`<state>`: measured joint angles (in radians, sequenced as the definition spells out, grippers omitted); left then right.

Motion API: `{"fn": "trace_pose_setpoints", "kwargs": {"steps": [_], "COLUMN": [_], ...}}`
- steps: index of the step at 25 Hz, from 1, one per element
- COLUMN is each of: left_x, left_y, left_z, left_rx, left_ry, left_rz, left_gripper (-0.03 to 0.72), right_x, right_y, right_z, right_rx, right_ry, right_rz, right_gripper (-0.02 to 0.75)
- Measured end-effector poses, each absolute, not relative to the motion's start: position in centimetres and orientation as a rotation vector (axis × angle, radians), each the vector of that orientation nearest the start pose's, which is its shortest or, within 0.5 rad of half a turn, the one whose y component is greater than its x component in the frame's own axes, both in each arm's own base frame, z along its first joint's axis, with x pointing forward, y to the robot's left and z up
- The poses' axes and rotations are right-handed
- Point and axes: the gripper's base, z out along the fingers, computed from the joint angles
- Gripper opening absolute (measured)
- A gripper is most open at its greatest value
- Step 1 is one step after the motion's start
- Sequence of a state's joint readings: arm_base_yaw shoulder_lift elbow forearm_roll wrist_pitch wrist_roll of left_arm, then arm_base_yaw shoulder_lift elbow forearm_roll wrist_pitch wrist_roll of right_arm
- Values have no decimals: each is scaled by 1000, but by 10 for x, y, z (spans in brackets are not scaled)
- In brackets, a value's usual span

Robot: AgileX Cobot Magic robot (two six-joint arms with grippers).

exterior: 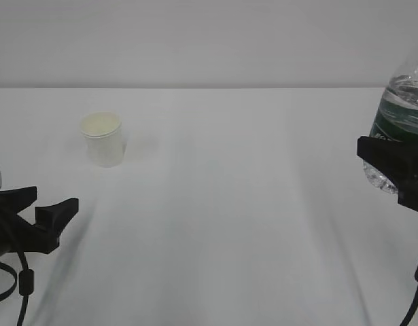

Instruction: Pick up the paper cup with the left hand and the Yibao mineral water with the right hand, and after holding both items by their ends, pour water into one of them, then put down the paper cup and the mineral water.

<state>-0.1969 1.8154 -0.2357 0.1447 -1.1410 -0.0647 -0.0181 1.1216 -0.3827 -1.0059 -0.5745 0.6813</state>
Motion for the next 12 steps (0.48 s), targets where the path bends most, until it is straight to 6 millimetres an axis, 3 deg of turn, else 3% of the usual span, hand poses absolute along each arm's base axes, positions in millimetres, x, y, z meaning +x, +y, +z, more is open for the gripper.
{"fn": "trace_pose_setpoints", "kwargs": {"steps": [4, 12], "left_x": [230, 243], "left_y": [-59, -62], "left_z": [110, 112], "left_rx": [290, 291], "left_ry": [1891, 1863], "left_rz": [-271, -272], "left_gripper": [656, 674], "right_x": [202, 202], "right_y": [38, 39], "right_z": [234, 234], "right_rx": [-527, -538], "right_ry": [1782, 1778], "right_rz": [272, 276], "right_gripper": [417, 417]}}
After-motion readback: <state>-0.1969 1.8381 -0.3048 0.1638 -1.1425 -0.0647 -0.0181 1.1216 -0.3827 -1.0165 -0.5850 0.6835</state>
